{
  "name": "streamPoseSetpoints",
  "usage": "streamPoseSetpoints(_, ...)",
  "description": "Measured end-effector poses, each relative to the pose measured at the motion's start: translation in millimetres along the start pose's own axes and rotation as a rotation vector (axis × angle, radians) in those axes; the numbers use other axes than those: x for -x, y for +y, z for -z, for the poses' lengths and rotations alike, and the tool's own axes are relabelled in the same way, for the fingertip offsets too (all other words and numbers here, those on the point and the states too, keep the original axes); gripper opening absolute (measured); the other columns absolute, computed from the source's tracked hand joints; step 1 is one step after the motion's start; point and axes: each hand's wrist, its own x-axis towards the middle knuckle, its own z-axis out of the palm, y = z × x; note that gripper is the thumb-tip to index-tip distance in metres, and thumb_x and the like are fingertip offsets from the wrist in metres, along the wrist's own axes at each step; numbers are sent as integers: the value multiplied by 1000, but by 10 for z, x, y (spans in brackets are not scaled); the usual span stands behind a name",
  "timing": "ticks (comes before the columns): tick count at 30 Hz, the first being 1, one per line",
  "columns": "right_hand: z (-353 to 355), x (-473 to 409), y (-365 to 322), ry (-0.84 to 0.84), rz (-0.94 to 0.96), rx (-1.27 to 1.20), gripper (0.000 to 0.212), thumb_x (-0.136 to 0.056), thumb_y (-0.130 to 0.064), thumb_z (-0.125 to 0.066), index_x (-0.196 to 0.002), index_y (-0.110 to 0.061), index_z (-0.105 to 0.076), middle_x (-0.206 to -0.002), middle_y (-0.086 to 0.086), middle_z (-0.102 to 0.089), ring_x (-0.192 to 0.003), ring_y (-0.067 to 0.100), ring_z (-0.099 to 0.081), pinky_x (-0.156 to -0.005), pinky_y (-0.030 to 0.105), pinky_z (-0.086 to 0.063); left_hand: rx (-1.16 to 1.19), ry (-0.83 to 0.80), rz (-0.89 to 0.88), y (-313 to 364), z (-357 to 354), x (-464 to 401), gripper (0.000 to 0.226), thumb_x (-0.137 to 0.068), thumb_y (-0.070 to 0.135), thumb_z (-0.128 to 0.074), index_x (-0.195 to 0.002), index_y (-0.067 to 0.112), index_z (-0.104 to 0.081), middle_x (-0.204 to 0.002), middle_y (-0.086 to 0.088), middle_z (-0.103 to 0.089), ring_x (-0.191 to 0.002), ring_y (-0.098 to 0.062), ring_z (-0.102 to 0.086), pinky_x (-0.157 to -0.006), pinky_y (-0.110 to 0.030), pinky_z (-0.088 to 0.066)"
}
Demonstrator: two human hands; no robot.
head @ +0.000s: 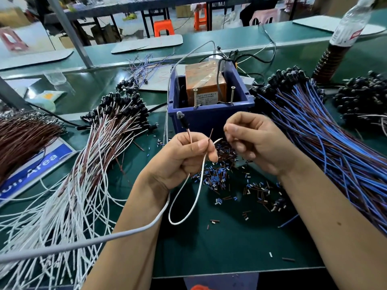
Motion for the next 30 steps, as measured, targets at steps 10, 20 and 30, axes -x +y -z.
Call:
streamPoseSetpoints(10,-265,16,84,-162,-127,81,26,-91,-42,-69,-87,-18,-75,-80,16,-73,-48,14,-61,-38,18,-42,-72,270,-285,-21,-132,-86,21,-97,14,-59,-90,-2,-70,-61,-6,-63,-40,-11,-55,-41,-15,-43)
streamPoseSetpoints(20,-237,9,50,50,197,52,14,-93,-24,-72,-101,-14,-76,-73,12,-70,-43,18,-51,-39,23,-36,-103,339,-382,62,-73,-50,22,-95,14,-59,-83,17,-77,-98,-4,-77,-43,0,-31,-42,-15,-25)
streamPoseSetpoints(30,-416,18,234,667,582,500,29,-103,-16,-57,-132,-11,-60,-67,0,-69,-46,19,-59,-49,36,-50,-492,949,-676,-2,-125,-205,6,-94,8,-73,-89,11,-71,-72,-3,-76,-58,-9,-67,-63,-21,-51)
